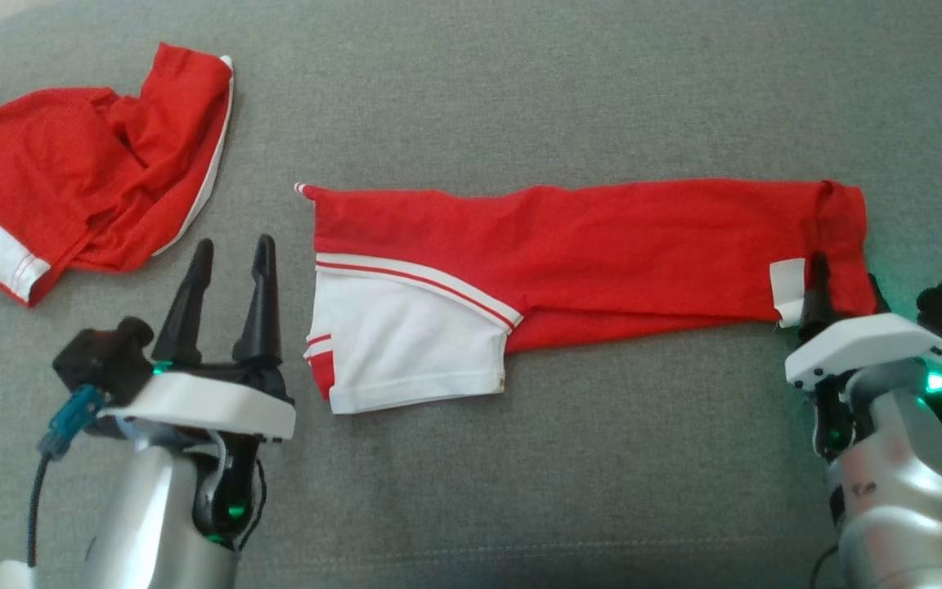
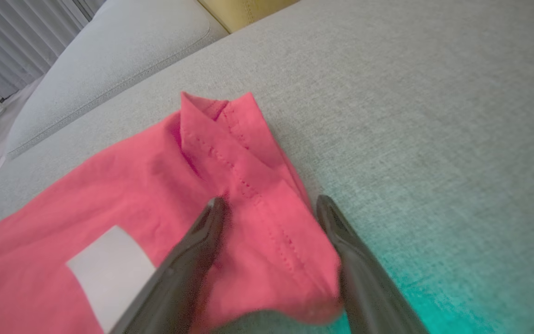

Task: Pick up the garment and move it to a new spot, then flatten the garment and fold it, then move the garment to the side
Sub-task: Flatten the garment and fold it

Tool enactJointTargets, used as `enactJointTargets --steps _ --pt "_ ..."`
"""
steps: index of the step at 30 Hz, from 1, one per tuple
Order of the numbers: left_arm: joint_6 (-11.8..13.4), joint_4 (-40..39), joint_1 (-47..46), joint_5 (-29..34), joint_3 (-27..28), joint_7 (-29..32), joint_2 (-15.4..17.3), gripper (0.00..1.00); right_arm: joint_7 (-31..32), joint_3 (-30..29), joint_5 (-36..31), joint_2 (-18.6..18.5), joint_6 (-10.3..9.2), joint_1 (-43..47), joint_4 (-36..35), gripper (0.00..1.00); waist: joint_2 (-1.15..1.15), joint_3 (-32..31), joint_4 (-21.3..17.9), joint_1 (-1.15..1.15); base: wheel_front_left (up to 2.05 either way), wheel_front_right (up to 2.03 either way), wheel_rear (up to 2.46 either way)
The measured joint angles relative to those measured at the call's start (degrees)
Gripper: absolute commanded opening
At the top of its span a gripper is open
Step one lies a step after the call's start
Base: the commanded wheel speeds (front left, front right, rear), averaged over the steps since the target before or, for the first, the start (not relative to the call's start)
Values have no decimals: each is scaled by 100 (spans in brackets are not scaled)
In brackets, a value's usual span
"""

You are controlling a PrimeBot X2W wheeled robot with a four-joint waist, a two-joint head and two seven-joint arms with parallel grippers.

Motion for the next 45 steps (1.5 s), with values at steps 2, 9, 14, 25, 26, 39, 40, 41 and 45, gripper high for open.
enactJointTargets --steps 2,9,14,25,26,39,40,41,45 --pt "-2 3 -47 5 49 0 -3 100 -64 -44 -71 -5 0 -125 178 100 0 27 2 0 0 0 0" --pt "-52 83 -56 46 88 0 -33 100 -182 96 -77 -74 0 -528 742 0 0 57 -34 0 0 0 0" --pt "-77 130 -55 94 123 0 -47 100 -241 56 -407 -55 0 -560 779 0 0 -11 -128 0 0 0 0" --pt "-96 181 -4 89 172 0 -70 100 -75 -580 -1259 -856 0 -416 399 0 0 -402 -251 0 0 0 0" --pt "-96 181 5 89 179 0 -71 100 -57 -668 -1383 -914 0 -358 310 0 0 -449 -258 0 0 0 0" --pt "-55 179 372 -116 187 0 -87 100 526 -1179 -2092 -197 0 -108 -788 0 0 -947 -307 0 0 0 0" --pt "-42 178 390 -116 178 0 -87 100 577 -1079 -2035 -123 0 -102 -886 0 0 -990 -308 0 0 0 0" --pt "-41 176 421 -118 162 0 -87 100 632 -955 -1957 -79 0 -85 -990 0 0 -1034 -309 0 0 0 0" --pt "-8 170 584 -213 107 0 -88 100 922 -319 -1421 -40 0 111 -1413 0 0 -1204 -295 0 0 0 0"
